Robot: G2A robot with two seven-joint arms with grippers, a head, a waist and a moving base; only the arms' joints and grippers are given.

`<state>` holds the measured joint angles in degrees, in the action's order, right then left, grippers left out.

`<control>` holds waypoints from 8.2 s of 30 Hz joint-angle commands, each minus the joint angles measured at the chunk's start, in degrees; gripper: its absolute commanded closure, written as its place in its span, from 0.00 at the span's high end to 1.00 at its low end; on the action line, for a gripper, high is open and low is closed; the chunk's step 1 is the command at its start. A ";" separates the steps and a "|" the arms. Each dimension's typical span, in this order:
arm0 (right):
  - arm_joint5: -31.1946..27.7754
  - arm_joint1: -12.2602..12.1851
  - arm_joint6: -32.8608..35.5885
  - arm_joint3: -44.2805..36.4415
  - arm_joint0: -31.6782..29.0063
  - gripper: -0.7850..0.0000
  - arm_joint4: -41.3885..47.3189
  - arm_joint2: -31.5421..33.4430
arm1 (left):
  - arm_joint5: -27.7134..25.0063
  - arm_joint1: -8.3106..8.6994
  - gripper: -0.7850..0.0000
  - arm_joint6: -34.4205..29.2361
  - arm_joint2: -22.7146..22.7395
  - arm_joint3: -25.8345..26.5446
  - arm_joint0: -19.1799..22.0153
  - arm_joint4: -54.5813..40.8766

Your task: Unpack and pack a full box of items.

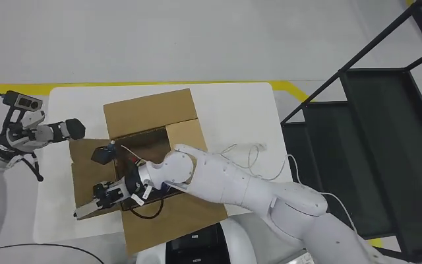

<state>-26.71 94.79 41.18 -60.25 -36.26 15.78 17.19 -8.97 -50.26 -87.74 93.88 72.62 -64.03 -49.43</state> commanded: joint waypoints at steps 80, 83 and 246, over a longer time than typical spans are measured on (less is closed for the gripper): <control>32.01 -20.51 1.68 -62.00 -45.41 1.00 -31.15 61.07 | 13.22 12.21 1.00 -0.26 1.46 18.68 -22.98 2.54; 32.01 -20.51 1.68 -62.00 -45.41 1.00 -31.15 61.07 | 12.81 13.16 1.00 -0.26 2.14 18.43 -26.20 6.18; 42.11 -27.31 14.93 -72.11 -65.76 1.00 -9.27 63.53 | -21.24 -20.85 1.00 20.23 -57.62 -15.15 29.89 6.36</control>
<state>15.28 67.62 56.02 -132.09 -101.50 6.61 80.07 -30.63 -71.41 -66.07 35.68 58.76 -34.08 -43.78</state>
